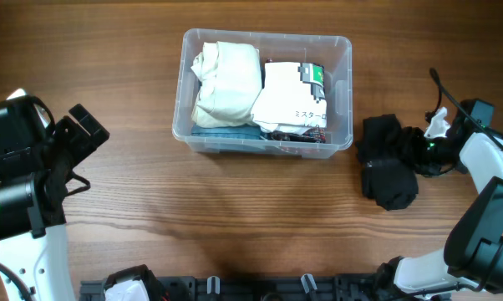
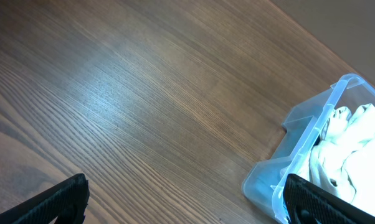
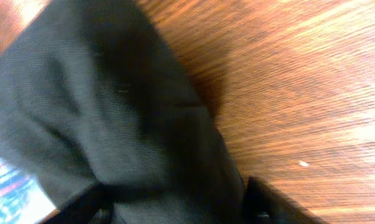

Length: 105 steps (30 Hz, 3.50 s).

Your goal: Pack container

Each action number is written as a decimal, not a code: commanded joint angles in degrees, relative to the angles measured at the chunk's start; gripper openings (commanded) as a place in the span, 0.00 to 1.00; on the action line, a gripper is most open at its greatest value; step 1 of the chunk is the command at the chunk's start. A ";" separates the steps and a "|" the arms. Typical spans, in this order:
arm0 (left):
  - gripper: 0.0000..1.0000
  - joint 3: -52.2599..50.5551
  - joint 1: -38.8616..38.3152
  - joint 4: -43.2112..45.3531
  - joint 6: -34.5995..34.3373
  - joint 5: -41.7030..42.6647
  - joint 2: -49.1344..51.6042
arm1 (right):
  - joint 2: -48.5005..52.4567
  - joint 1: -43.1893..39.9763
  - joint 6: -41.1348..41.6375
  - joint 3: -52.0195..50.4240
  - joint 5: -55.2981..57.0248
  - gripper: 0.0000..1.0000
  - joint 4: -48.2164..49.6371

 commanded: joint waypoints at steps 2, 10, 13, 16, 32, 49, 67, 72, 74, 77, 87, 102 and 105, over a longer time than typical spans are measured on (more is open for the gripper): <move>1.00 -0.02 0.42 0.11 1.16 -0.59 -0.04 | 0.57 0.44 -0.68 -1.09 -6.05 0.05 -0.20; 1.00 -0.02 0.42 0.11 1.14 -0.59 -0.02 | -24.55 0.48 3.82 4.59 -28.24 0.04 -4.20; 1.00 -0.02 0.42 0.11 1.16 -0.59 -0.04 | -33.40 2.03 9.55 5.60 -29.07 0.04 1.03; 1.00 -0.02 0.42 0.11 1.14 -0.59 -0.04 | -38.97 7.06 16.37 5.60 -28.24 0.04 8.52; 1.00 -0.02 0.42 0.11 1.16 -0.57 -0.04 | -5.05 36.83 45.11 5.60 0.28 0.33 45.42; 1.00 -0.02 0.42 0.11 1.16 -0.59 -0.04 | -15.08 39.39 24.33 5.70 -0.35 0.05 44.52; 1.00 -0.02 0.42 0.11 1.16 -0.57 -0.04 | 17.68 40.11 38.38 7.10 -13.99 0.08 68.89; 1.00 -0.02 0.42 0.11 1.16 -0.59 -0.02 | -0.07 40.11 27.87 7.13 -18.21 0.27 61.07; 1.00 -0.02 0.42 0.11 1.16 -0.59 -0.02 | -10.21 40.11 15.67 7.13 -18.23 0.37 50.29; 1.00 -0.02 0.42 0.11 1.16 -0.59 -0.04 | -23.06 40.11 -0.22 7.13 -17.75 0.50 33.14; 1.00 -0.02 0.42 0.11 1.16 -0.59 -0.04 | -55.01 40.11 -5.03 7.13 7.93 1.00 -9.09; 1.00 -0.02 0.42 0.11 1.16 -0.59 -0.02 | -63.01 39.36 -19.61 2.69 22.38 1.00 -12.09; 1.00 -0.02 0.42 0.13 1.16 -0.59 -0.04 | -67.25 36.70 -17.40 -3.10 19.78 1.00 -7.04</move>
